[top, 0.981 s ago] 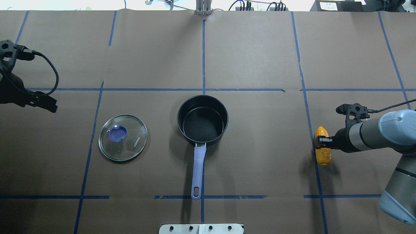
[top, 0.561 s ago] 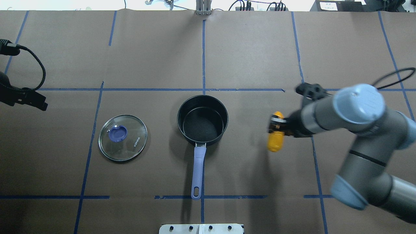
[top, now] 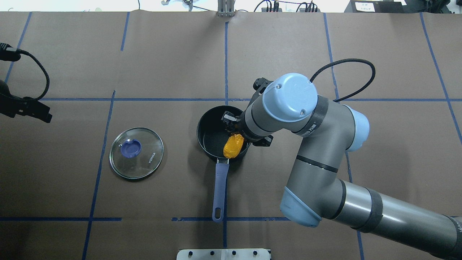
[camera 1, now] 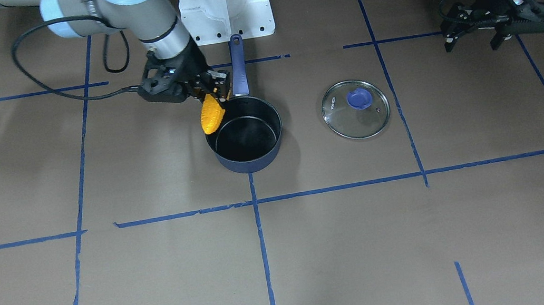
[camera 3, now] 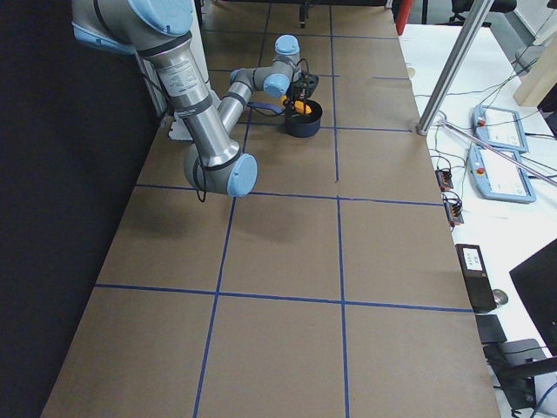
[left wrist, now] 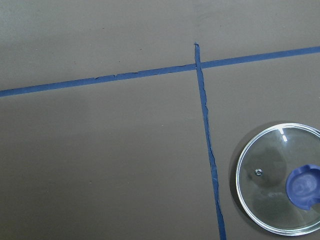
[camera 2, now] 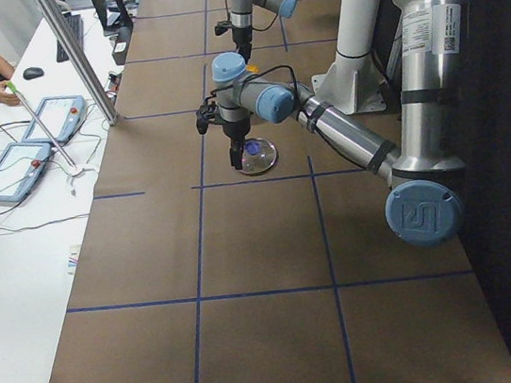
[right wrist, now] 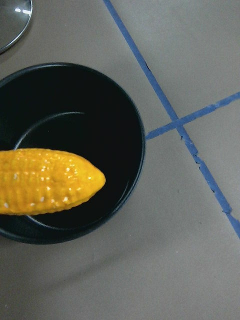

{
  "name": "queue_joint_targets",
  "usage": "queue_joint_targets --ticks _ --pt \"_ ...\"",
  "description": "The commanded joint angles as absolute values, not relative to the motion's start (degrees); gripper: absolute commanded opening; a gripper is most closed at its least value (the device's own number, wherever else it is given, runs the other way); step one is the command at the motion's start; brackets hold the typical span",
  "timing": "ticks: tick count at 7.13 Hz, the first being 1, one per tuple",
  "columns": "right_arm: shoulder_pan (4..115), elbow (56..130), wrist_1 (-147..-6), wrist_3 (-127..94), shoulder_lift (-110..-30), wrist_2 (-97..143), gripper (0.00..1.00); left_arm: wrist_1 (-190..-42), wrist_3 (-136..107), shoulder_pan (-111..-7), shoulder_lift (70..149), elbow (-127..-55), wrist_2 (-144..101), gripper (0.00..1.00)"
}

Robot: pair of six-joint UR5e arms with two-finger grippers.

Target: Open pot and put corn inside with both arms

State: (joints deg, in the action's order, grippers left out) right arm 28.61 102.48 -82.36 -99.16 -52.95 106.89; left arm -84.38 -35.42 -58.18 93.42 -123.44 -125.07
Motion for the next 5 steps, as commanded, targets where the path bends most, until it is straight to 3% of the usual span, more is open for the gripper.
queue_joint_targets --ticks 1,2,3,5 --pt "28.2 100.5 -82.4 -99.1 -51.8 106.2 0.03 -84.4 -35.5 -58.2 93.4 -123.5 -125.1 1.0" --pt "28.2 100.4 -82.4 -98.8 -51.7 106.1 0.32 -84.4 -35.4 -58.2 93.4 -123.5 -125.1 1.0" --pt "28.2 100.3 -82.4 -99.0 -51.5 106.0 0.99 -84.4 -35.4 -58.2 93.4 -123.4 -125.1 1.0" --pt "28.6 100.9 -82.4 -97.9 -51.9 106.5 1.0 -84.5 -34.9 -58.3 93.2 -122.8 -125.0 1.0"
